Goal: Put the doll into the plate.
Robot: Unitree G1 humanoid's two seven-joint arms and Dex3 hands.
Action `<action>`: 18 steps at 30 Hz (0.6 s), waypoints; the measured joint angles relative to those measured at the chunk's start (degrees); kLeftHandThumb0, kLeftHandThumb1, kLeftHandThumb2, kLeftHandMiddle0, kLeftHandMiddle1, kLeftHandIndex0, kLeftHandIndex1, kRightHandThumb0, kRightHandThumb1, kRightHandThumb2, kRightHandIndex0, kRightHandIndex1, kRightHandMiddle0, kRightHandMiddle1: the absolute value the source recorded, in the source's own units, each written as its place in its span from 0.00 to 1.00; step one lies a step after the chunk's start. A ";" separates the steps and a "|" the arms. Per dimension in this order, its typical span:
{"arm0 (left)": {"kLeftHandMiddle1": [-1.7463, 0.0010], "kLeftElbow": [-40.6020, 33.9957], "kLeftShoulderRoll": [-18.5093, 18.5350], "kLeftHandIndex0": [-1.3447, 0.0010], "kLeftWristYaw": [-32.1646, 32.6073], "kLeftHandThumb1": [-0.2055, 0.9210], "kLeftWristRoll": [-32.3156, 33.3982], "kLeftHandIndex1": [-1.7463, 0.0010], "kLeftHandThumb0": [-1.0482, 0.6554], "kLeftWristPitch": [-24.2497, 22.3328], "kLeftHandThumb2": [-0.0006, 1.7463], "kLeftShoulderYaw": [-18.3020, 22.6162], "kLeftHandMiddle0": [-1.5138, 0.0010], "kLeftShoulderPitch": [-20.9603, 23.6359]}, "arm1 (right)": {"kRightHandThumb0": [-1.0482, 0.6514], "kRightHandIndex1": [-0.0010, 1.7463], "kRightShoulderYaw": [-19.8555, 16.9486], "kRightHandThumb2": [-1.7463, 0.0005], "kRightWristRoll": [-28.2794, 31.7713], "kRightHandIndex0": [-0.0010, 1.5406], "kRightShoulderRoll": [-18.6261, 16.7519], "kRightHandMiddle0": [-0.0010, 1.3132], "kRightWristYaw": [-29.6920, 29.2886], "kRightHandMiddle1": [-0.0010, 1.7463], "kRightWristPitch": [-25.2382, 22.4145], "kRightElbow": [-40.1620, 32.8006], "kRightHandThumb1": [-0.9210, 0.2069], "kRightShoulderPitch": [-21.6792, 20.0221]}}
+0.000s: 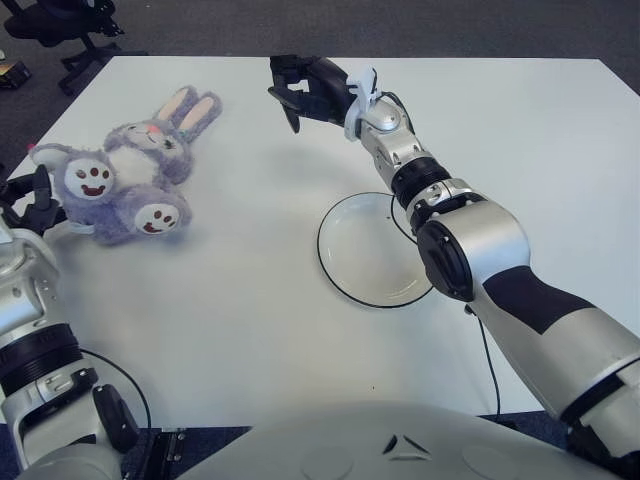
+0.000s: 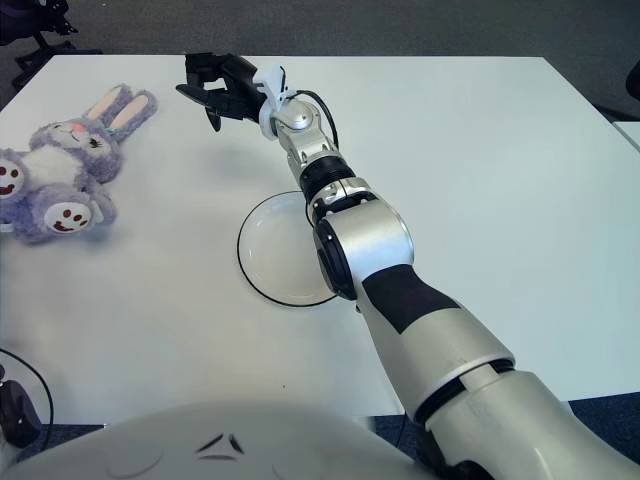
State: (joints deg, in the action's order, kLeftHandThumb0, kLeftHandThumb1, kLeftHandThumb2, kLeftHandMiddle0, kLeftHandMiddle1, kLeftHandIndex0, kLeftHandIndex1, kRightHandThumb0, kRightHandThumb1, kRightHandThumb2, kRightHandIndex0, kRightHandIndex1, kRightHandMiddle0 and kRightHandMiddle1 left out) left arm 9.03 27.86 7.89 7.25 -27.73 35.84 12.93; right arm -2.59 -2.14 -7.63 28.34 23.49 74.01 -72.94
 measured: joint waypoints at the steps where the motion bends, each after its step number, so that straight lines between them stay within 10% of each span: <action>1: 0.12 0.00 -0.04 0.80 0.01 1.00 -0.01 0.19 0.61 0.17 0.19 -0.35 0.69 0.13 | 0.41 1.00 0.00 0.85 0.00 0.56 0.00 0.51 0.01 1.00 0.00 0.00 0.00 0.00; 18: 0.13 -0.36 -1.25 0.81 0.95 1.00 -0.70 0.17 0.61 2.40 0.20 -5.56 0.69 2.06 | 0.41 1.00 -0.03 0.85 0.00 0.56 0.22 0.51 0.23 1.00 0.00 0.00 0.00 0.18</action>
State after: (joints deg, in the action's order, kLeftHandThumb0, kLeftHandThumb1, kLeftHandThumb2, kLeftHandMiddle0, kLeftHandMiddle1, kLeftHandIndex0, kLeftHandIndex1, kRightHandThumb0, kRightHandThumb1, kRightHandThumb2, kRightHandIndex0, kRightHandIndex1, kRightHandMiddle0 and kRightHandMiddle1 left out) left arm 8.67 26.61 8.84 6.55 -25.33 30.28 14.98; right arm -2.62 -2.14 -7.41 28.56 23.49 74.01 -72.77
